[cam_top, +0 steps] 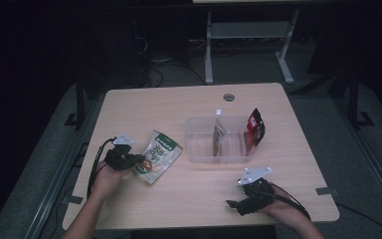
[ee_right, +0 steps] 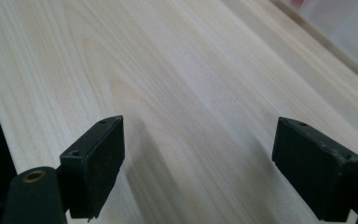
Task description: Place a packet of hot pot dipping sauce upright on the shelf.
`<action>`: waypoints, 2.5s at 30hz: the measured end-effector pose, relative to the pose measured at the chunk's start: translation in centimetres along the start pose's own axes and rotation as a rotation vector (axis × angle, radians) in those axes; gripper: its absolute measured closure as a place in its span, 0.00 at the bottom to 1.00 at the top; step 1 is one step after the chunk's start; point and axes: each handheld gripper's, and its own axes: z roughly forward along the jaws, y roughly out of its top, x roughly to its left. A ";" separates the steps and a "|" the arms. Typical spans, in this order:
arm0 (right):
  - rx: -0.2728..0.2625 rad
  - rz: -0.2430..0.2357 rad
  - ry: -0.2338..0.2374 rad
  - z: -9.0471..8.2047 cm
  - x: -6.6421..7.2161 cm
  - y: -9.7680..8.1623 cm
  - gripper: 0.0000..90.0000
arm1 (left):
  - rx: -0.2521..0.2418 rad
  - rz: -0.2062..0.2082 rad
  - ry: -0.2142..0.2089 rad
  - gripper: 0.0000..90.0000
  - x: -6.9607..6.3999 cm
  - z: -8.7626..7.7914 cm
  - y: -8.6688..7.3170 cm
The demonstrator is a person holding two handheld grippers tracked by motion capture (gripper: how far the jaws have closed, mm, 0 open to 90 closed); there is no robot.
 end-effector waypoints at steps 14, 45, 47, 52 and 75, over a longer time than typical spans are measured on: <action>-0.009 0.052 0.040 -1.0 -0.3 0.7 0.14 | -0.031 0.024 -0.036 1.00 -0.6 -2.6 0.3; -0.073 0.152 0.170 -2.5 -1.1 1.3 0.22 | -0.057 0.094 -0.194 1.00 -5.9 -7.5 -3.3; -0.071 0.150 0.177 -2.5 -1.1 1.3 0.23 | -0.054 0.114 -0.213 1.00 -6.3 -7.4 -3.2; -0.079 0.145 0.195 -2.4 -1.1 1.2 0.25 | -0.039 0.154 -0.266 1.00 -7.5 -6.7 -2.7; -0.156 0.164 0.309 -2.5 -1.4 1.4 0.27 | -0.040 0.332 -0.438 1.00 -12.7 -2.0 2.3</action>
